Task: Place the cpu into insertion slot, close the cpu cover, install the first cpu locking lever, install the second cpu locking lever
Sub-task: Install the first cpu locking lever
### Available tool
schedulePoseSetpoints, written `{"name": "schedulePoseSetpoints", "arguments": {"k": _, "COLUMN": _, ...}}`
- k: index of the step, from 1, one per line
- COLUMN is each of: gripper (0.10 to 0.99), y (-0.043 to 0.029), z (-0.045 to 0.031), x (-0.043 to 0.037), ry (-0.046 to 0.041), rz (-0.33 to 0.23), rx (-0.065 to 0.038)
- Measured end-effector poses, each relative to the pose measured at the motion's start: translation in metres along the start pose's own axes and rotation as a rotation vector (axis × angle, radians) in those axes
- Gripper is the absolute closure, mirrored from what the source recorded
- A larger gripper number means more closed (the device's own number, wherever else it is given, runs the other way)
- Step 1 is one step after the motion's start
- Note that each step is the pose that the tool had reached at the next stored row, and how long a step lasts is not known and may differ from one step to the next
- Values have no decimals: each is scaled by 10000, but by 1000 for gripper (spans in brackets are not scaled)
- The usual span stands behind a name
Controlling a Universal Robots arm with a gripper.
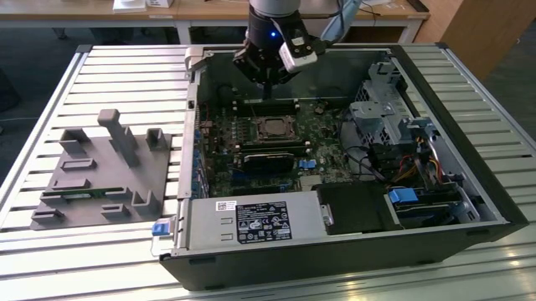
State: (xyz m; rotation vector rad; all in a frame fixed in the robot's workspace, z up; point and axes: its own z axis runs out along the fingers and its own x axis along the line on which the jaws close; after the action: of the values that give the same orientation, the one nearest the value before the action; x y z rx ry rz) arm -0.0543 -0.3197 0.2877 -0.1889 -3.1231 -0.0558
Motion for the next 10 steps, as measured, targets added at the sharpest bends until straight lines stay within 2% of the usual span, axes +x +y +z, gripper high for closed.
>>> {"name": "schedulePoseSetpoints", "arguments": {"k": 2, "gripper": 980, "y": -8, "z": 5, "x": 70, "ry": -55, "rz": -2, "rx": -13}}
{"name": "schedulePoseSetpoints", "arguments": {"k": 5, "gripper": 980, "y": -17, "z": 13, "x": 146, "ry": -92, "rz": -12, "rx": -19}}
{"name": "schedulePoseSetpoints", "arguments": {"k": 8, "gripper": 980, "y": -23, "z": 50, "x": 177, "ry": -99, "rz": -115, "rx": -23}}
{"name": "schedulePoseSetpoints", "arguments": {"k": 10, "gripper": 980, "y": -24, "z": 82, "x": 178, "ry": -90, "rz": -371, "rx": -26}}
